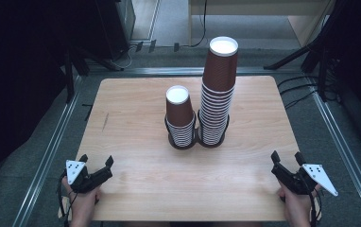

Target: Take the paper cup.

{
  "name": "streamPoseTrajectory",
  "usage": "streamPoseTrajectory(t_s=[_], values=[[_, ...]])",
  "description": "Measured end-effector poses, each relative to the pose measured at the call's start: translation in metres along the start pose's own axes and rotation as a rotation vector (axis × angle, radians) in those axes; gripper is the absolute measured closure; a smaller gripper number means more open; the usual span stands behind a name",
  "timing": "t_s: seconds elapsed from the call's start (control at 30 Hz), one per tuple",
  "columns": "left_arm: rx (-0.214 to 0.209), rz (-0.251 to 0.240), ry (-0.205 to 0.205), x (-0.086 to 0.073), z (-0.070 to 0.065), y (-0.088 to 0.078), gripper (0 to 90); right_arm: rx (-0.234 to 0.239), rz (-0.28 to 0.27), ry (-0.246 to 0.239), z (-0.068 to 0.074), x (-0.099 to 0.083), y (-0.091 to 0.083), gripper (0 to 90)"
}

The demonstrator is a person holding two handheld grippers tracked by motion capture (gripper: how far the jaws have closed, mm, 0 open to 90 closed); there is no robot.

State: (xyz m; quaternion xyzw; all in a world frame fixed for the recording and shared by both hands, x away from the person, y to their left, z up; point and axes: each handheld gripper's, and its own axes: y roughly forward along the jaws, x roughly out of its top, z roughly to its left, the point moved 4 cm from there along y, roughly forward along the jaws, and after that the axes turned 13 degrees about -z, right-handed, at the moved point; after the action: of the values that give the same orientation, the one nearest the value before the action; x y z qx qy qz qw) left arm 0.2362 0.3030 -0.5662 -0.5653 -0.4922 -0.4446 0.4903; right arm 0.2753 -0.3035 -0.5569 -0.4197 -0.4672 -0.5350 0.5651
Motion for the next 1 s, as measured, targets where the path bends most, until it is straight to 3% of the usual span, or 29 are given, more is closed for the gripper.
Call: streamPoseTrajectory(t_s=[0.23,0.3,0.4,0.43,0.57,0.8,1.0], values=[[0.006,0.015,0.029,-0.001,-0.002,0.003,2.5,-0.006,-0.016,-0.008,-0.001,0.001,-0.001,12.3],[0.006,0.013,0.038,-0.001,-0.004,0.003,2.5,-0.007,-0.015,-0.05,0.002,0.001,-0.001,10.8],[-0.001,0.014,0.048,-0.001,-0.005,0.003,2.4,-0.008,-0.007,-0.071,0.004,0.001,-0.001,8.9],[-0.002,0.015,0.048,-0.001,-0.005,0.003,2.4,-0.036,0.005,-0.106,0.004,0.001,-0.001,8.8],[-0.007,0.03,0.055,-0.002,-0.005,0.006,2.4,-0.03,0.006,-0.14,0.005,0.006,-0.003,7.1],[-0.008,0.031,0.057,-0.002,-0.005,0.006,2.5,-0.005,-0.01,-0.142,0.011,0.014,-0.004,4.6],[-0.009,0.029,0.057,-0.001,-0.006,0.006,2.5,0.033,-0.001,-0.143,0.03,0.024,0.003,2.2]])
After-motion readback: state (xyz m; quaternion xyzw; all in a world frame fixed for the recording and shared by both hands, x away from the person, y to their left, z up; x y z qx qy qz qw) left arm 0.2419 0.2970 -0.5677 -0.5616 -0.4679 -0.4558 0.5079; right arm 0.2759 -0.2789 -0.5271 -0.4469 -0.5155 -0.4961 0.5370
